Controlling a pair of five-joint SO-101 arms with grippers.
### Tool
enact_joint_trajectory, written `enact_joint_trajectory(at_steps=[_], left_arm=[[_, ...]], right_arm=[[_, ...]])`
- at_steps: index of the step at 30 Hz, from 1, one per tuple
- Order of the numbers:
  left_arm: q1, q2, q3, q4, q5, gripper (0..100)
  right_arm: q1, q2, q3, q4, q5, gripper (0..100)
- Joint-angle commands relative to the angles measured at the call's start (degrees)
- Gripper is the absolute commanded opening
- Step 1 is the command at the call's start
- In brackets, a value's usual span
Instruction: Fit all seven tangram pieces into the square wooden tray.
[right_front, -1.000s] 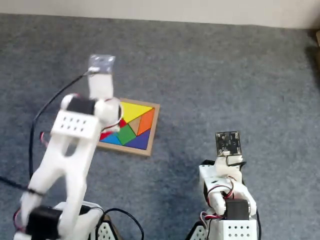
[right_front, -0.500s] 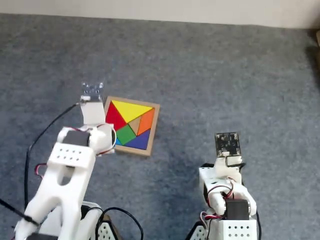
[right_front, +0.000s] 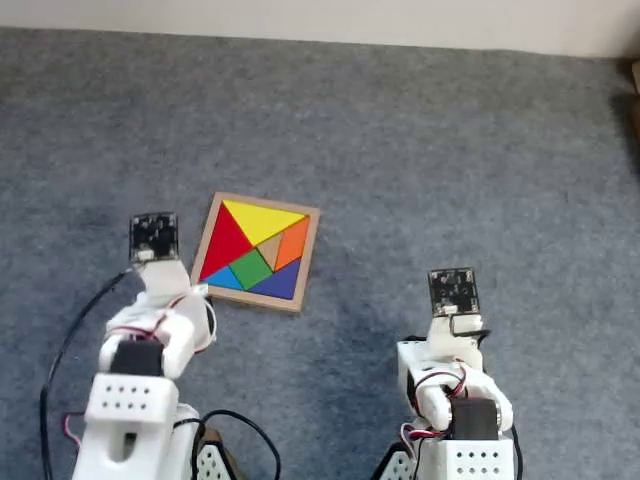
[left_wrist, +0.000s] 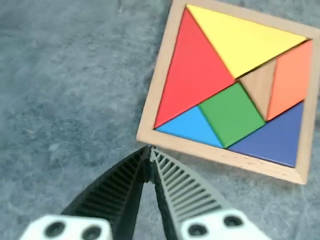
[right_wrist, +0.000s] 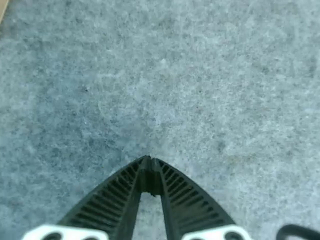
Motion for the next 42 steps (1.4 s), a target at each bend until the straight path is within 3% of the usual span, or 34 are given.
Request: enact_joint_trajectory(at_steps=[1, 9, 15, 33, 42], left_arm=[[-2.2, -9.9, 4.6, -0.9, 0.0, 0], [-5.1, -29.6, 15.5, -0.8, -0.1, 0], [-4.7, -36.9, 15.1, 11.2, -0.1, 0], [-5.1, -36.9, 15.1, 28.7, 0.0, 0], [-5.1, -36.9, 15.1, 29.0, 0.0, 0]], right_arm=[[0.6, -0.8, 5.4, 0.4, -0.3, 0.5], [0.6, -0.8, 5.4, 0.4, -0.3, 0.5], [0.6, -0.8, 5.4, 0.4, -0.3, 0.5], [0.6, -0.8, 5.4, 0.4, -0.3, 0.5], [0.6, -0.8, 5.4, 0.4, -0.3, 0.5]])
